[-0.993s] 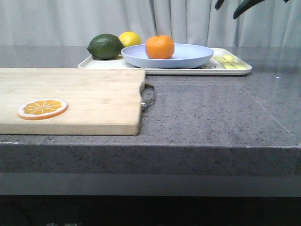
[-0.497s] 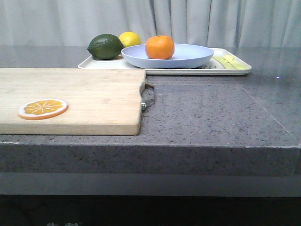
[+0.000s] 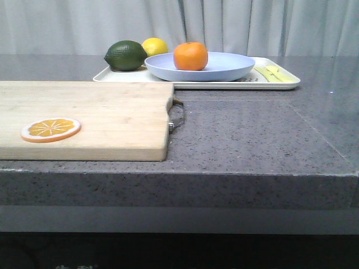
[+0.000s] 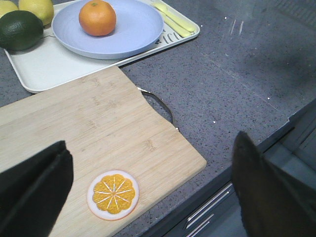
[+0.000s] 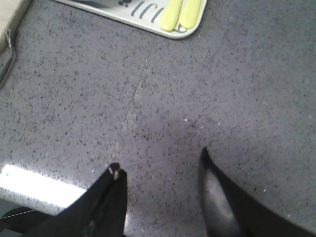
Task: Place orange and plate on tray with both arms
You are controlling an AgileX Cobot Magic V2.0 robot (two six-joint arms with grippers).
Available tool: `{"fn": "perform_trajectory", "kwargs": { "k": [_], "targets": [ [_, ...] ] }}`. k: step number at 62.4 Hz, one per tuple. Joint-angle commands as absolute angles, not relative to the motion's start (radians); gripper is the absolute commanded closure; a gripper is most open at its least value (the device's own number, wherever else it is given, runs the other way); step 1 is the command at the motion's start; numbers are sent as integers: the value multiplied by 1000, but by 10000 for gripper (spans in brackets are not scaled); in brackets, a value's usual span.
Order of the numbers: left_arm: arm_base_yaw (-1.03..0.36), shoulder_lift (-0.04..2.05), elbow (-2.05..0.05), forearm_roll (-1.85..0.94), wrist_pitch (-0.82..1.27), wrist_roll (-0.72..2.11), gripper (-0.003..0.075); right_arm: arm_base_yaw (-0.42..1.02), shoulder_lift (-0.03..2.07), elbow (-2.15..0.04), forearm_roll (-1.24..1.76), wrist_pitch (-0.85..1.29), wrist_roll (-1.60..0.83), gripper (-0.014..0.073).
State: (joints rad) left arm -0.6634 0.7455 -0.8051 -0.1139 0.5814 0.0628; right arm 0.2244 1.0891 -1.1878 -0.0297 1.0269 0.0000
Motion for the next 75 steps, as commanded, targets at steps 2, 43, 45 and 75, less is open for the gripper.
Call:
{"fn": "perform_trajectory", "kwargs": {
  "k": [2,43,45,75],
  "targets": [
    [-661,742,-833,-124,510,56,101,218,941,-1085,-7,906,-12,235],
    [-661,742,-833,-124,510,56,101,218,475,-790,0,770,9,235],
    [-661,742,-833,-124,510,56,101,218,475,-790,0,770,9,235],
    [-661,742,-833,-124,510,56,616,218,475,-769,0,774,9,667]
  ]
}}
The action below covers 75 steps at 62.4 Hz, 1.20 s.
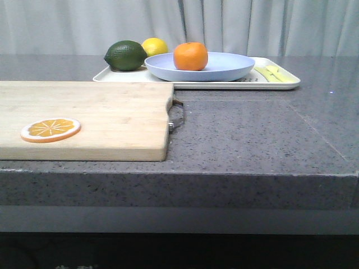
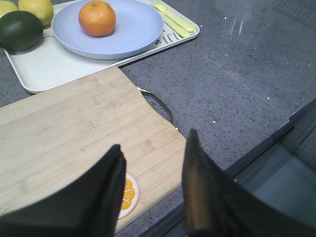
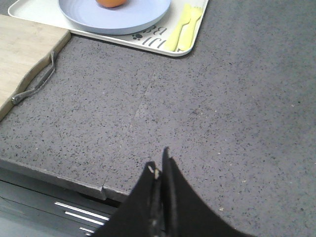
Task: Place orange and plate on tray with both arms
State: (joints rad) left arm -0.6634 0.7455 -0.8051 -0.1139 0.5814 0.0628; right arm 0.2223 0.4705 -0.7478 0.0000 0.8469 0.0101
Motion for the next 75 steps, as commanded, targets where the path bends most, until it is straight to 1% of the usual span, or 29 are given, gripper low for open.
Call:
{"fn": "perform_trajectory", "kwargs": {
  "k": [1,6,7,36,40,45,55,63,69,75],
  "targets": [
    [-661,742,-833,-124,510,56,634,218,475,-769,0,774,9,664],
    [-661,742,-833,-124,510,56,733,218,475,-769,0,774,9,662],
    [-661,742,-833,-124,510,56,738,218,475,-769,0,774,9,662],
    [-663,732,-820,-126,501,56,738,218,475,-769,0,774,9,662],
    [-638,714,-795,-132,482,56,738,218,475,-769,0,772,9,662],
    [-581,677,-746,-133,440,58,738,218,475,-769,0,773,9,662],
    [-387,533,-582,-115,308,61,738,218,475,-769,0,773,9,662],
    [-230,377,-412,-115,186,61,738,218,475,-769,0,773,9,662],
    [-139,254,-292,-115,105,61,738,218,475,-769,0,773,9,662],
    [-77,128,-191,-122,88,61,738,218,475,-769,0,773,9,662]
  ]
}}
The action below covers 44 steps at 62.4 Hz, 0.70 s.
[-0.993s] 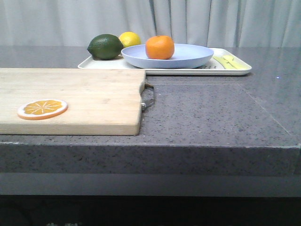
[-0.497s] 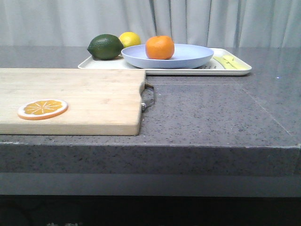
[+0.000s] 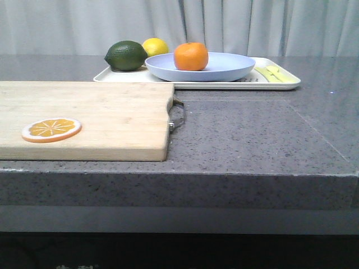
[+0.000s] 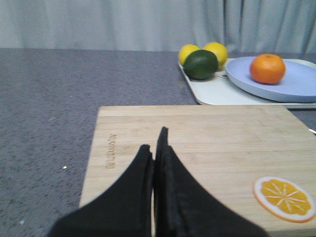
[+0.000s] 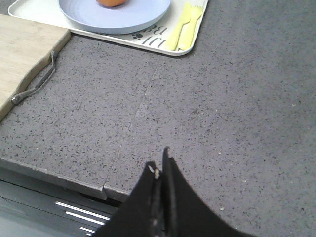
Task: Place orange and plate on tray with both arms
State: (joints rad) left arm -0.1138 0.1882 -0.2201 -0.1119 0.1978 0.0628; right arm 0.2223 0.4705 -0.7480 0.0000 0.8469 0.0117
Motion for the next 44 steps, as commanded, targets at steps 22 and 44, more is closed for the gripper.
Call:
{"fn": "perform_trajectory", "kwargs": {
  "k": [22,44],
  "targets": [
    [-43,-26,-2,-147,23,61,738,218,475,-769,0,773,9,662],
    [-43,-26,6,-160,7,61,738,218,475,-769,0,773,9,662]
  ]
}}
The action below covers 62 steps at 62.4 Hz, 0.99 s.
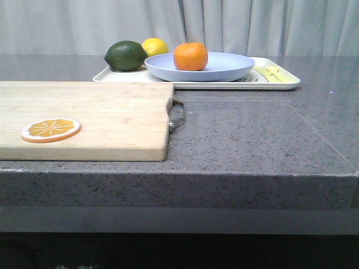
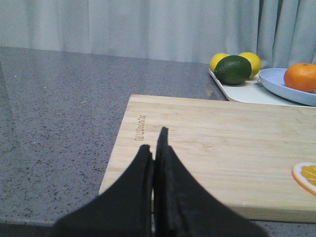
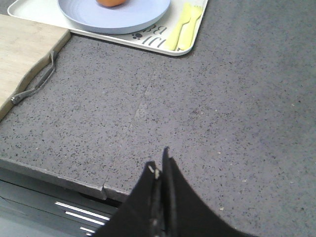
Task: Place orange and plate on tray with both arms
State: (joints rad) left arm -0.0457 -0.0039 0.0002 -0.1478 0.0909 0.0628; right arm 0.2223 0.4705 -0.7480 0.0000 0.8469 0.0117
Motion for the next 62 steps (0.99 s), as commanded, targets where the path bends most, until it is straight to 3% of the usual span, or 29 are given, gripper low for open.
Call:
{"fn": "perform_trajectory", "kwargs": {
  "k": [1,62],
  "targets": [
    [-43,-26,6,-160,7,61,738,218,475,-769,0,773,9,662],
    [-43,-24,6,-70,7,-47,738,218,475,-769,0,773,9,662]
  ]
}}
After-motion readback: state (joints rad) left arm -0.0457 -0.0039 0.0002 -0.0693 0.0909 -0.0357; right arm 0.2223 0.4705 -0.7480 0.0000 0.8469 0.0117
